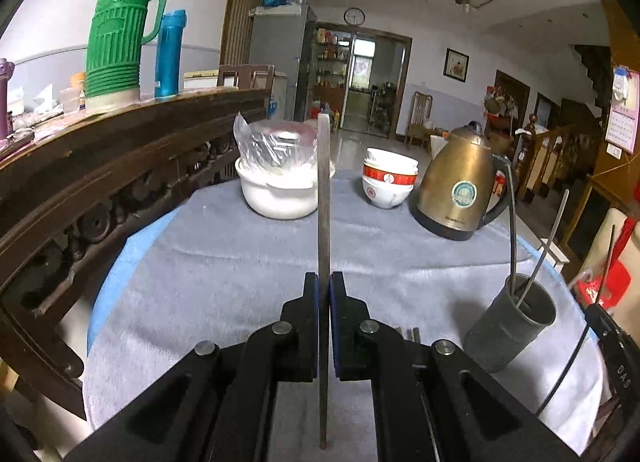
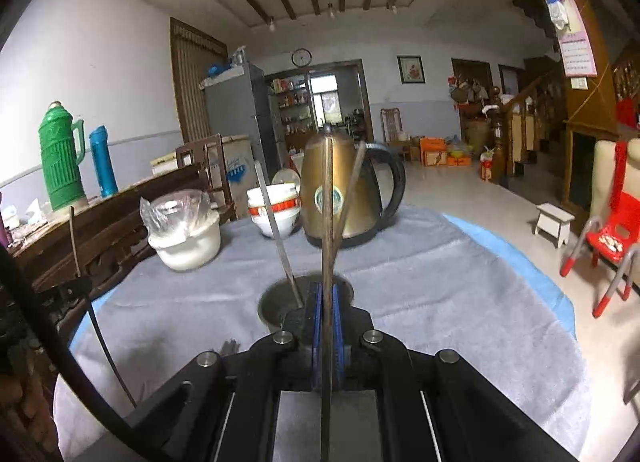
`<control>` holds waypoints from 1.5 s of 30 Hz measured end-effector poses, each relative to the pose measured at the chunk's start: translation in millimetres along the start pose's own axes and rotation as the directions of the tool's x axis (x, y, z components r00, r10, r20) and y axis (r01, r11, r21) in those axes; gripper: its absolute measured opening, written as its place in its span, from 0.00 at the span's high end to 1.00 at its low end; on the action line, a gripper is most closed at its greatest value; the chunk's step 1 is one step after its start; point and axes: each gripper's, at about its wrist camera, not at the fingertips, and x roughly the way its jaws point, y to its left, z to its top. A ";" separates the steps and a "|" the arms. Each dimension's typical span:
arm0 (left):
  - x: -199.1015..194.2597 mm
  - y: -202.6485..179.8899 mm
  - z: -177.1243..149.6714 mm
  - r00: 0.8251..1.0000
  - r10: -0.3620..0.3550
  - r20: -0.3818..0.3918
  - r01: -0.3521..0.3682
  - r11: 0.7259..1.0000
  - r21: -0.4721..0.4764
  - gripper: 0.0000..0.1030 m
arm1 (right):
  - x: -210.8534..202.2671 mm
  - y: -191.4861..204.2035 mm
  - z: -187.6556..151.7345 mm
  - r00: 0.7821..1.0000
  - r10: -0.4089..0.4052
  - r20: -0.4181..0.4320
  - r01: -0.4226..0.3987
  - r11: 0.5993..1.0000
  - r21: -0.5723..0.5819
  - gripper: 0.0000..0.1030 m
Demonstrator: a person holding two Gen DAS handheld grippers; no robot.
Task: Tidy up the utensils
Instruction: 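Lift both held chopsticks upright and carry them toward the grey cup, then lower both chopsticks into the grey cup and open both tools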
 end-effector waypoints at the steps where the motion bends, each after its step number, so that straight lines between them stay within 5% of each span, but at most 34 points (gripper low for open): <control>1: -4.2 0.5 -0.2 1.000 -0.001 0.006 0.001 1.000 0.005 0.95 | -2.0 -0.7 -3.3 1.000 -0.004 -0.005 0.004 1.000 -0.007 0.94; 20: -77.4 31.3 -23.4 0.996 -0.088 -0.023 0.087 0.995 -0.042 0.94 | -89.7 -11.1 -23.9 1.000 0.016 -0.004 -0.016 1.000 -0.007 0.94; 36: -78.6 45.9 -14.9 0.992 -0.124 -0.026 0.119 0.984 -0.135 0.94 | -93.4 -15.1 -23.0 1.000 0.030 -0.007 -0.030 0.999 0.023 0.94; 45: -89.1 41.2 9.8 0.980 -0.200 0.020 0.200 0.964 -0.178 0.94 | -101.6 -21.9 -3.6 0.998 0.047 0.034 -0.049 0.998 0.051 0.94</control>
